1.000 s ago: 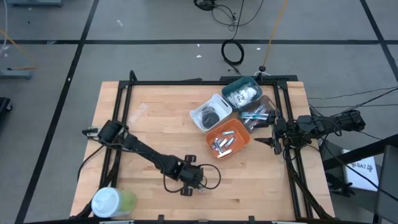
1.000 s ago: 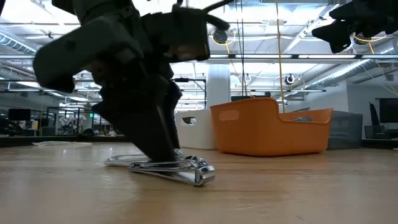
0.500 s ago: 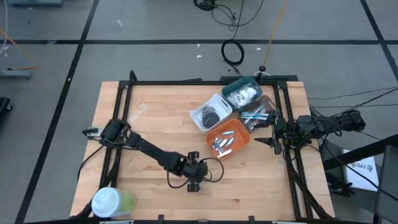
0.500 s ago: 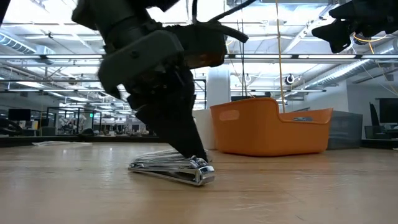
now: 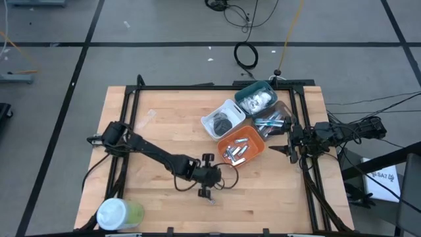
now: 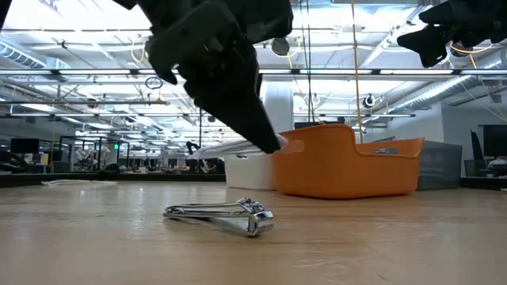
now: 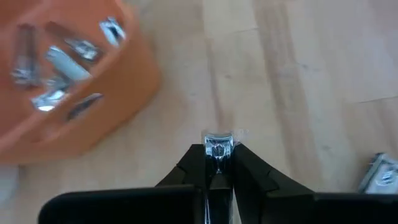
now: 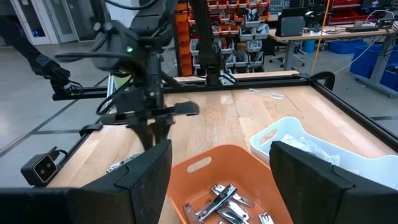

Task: Pick & Place Travel size toiletries
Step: Put the silver nail cutter into the orange bin

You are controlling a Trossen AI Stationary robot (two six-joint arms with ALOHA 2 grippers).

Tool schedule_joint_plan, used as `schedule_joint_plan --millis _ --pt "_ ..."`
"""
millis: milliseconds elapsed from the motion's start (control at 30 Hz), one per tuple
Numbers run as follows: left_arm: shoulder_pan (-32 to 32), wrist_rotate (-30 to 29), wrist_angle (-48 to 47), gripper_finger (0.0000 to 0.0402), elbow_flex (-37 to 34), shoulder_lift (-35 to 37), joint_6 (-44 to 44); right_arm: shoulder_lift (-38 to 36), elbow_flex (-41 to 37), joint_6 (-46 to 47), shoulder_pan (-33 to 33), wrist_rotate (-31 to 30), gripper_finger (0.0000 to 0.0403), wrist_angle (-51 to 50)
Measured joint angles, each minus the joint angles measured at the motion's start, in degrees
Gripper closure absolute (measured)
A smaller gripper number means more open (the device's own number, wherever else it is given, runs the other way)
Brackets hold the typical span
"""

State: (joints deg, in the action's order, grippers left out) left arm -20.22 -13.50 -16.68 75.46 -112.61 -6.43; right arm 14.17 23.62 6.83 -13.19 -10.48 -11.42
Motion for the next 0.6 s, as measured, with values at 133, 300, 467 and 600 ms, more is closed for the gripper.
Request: schedule_joint_plan --millis 133,300,467,600 --pt "2.1 -1.7 4.5 0.0365 -0.1 2.7 5.7 0.0 0.0 0.0 0.0 0.0 0.0147 0.0" --pt "5.7 1.1 20.8 0.0366 0.0 3.6 11.8 0.0 0.0 0.0 0.0 0.0 0.0147 0.0" --pt "8.2 4.4 38.0 0.0362 0.1 3.2 11.9 0.0 0.0 0.0 0.0 0.0 0.0147 0.0" --pt "9.8 4.3 33.8 0.0364 0.1 2.9 10.9 0.0 0.0 0.0 0.0 0.0 0.0147 0.0"
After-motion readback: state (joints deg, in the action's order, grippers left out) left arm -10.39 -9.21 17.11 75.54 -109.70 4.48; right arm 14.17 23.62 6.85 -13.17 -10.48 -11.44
